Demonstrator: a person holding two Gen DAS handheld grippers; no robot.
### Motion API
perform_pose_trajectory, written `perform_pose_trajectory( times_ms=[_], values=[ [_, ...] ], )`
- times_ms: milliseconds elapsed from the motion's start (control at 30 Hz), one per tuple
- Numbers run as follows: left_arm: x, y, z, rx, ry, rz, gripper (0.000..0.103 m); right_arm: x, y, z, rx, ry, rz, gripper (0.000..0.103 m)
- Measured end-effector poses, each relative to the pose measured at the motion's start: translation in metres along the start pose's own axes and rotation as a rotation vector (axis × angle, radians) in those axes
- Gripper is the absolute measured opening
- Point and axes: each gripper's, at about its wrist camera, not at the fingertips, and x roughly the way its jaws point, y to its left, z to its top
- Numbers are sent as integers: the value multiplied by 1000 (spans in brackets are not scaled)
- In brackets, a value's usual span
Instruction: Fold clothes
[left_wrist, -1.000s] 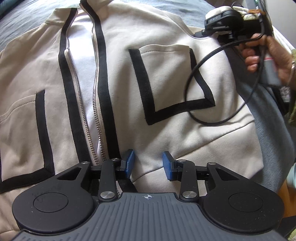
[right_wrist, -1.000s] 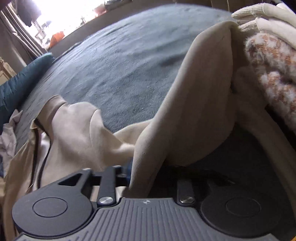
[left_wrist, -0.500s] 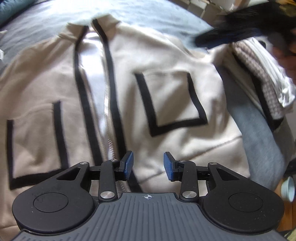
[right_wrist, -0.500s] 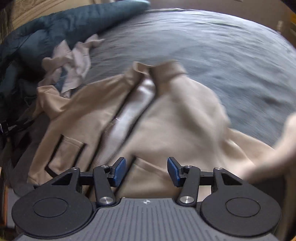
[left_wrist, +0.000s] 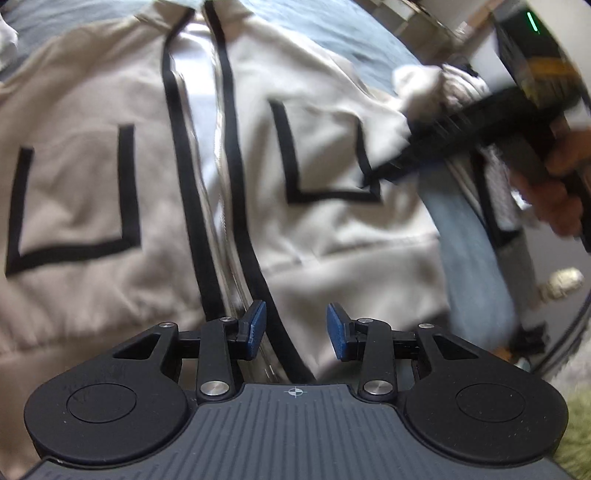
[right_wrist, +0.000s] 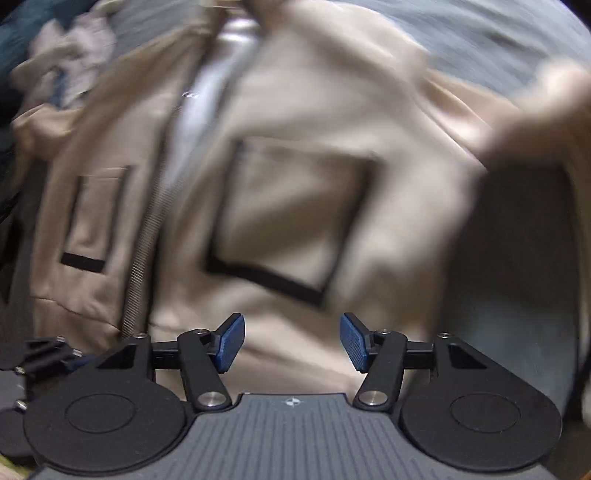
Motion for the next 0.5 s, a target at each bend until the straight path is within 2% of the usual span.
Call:
perform_pose_trajectory(
  times_ms=[33, 133, 200, 333, 400, 467, 500],
  values=[
    [-1, -1, -5, 5, 13, -14, 36, -1, -18, -12, 66, -1, -8, 68],
    [-3, 0, -9, 18, 22, 0, 36, 7, -63, -36, 233, -17, 19, 71],
    [-9, 4, -9, 15, 2, 49, 36, 16, -86, -43, 305, -35, 81, 73],
    [-25, 20, -11, -19, -43, 182, 36, 31, -107, -51, 331, -49, 199, 76],
    [-29, 31, -11, -62, -55, 263, 36, 31, -110, -53, 309, -49, 248, 65],
    [-31, 37, -11, -89, -77, 325, 36, 31, -111, -56, 299, -32, 310, 41],
    [-32, 40, -11, -100, -90, 354, 36, 34, -111, -56, 292, -21, 322, 40]
  ],
)
